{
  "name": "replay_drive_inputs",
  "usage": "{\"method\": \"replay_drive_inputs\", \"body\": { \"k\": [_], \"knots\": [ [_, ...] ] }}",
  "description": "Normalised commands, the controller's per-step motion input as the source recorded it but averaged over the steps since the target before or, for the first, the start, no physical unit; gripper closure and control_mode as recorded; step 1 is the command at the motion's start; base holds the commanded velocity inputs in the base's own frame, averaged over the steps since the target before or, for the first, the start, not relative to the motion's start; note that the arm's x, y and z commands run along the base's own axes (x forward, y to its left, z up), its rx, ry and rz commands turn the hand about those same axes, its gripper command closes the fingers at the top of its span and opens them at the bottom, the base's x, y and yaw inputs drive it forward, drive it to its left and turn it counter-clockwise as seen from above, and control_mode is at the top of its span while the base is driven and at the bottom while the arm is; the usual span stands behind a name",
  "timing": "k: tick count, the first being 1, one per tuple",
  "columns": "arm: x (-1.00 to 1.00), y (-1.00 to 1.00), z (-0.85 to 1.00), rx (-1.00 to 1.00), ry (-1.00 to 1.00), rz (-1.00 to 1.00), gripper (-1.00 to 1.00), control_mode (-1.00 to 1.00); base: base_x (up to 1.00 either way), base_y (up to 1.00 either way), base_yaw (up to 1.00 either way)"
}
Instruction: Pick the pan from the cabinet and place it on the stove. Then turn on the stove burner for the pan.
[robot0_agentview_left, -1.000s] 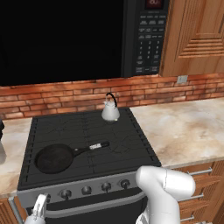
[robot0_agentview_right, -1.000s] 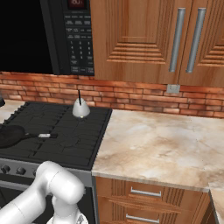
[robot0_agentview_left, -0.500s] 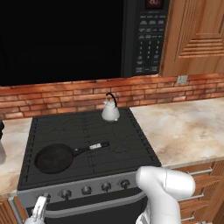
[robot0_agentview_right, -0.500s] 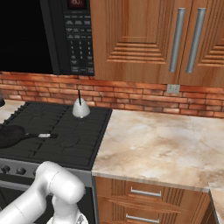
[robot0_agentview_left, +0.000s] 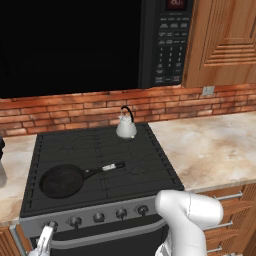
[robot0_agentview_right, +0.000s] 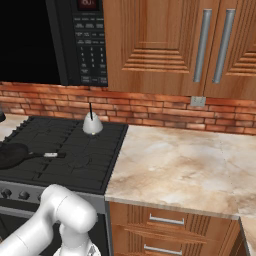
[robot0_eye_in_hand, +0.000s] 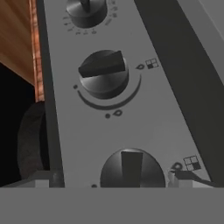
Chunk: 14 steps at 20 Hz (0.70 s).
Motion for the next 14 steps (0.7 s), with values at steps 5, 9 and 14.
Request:
{"method": "replay_drive_inputs", "body": {
  "k": [5, 9, 14],
  "knots": [
    [-0.51, 0.2, 0.08, 0.0, 0.0, 0.0, -1.0, -1.0, 0.0, 0.0, 0.0],
    [-0.5, 0.21, 0.12, 0.0, 0.0, 0.0, -1.0, -1.0, 0.0, 0.0, 0.0],
    [-0.46, 0.22, 0.08, 0.0, 0.0, 0.0, -1.0, -1.0, 0.0, 0.0, 0.0]
  ]
}}
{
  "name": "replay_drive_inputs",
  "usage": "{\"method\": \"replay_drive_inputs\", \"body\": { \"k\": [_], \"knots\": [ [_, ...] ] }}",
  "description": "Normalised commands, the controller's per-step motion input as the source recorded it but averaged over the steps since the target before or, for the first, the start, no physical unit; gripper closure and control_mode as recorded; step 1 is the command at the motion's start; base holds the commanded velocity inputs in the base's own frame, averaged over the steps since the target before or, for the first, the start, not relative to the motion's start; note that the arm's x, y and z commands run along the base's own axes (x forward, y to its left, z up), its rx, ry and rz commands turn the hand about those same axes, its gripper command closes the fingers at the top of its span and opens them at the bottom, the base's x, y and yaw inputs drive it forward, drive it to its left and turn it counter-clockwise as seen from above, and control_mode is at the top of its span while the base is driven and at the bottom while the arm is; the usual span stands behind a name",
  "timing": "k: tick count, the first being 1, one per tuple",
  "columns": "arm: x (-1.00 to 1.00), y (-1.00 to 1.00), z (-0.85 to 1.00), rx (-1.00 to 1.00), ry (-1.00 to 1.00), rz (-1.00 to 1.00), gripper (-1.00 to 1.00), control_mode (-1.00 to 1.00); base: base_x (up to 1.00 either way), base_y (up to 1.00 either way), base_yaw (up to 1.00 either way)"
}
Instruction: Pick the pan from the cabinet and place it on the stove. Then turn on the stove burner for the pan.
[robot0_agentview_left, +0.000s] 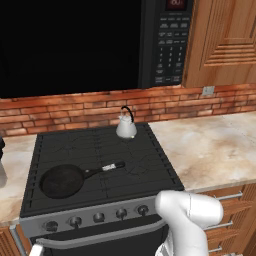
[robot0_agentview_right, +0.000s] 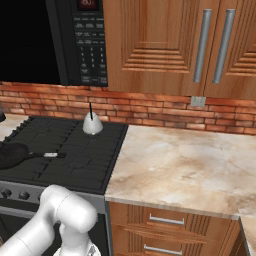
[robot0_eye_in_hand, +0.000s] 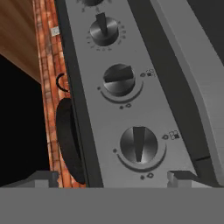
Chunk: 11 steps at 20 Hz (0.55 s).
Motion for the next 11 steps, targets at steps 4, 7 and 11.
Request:
{"method": "replay_drive_inputs", "body": {
  "k": [4, 7, 11],
  "knots": [
    [-0.38, 0.15, 0.06, 0.0, 0.0, 0.0, -1.0, -1.0, 0.0, 0.0, 0.0],
    [-0.31, 0.03, 0.05, 0.0, 0.0, 0.0, -1.0, -1.0, 0.0, 0.0, 0.0],
    [-0.34, 0.0, 0.0, 0.0, 0.0, 0.0, -1.0, -1.0, 0.0, 0.0, 0.0]
  ]
}}
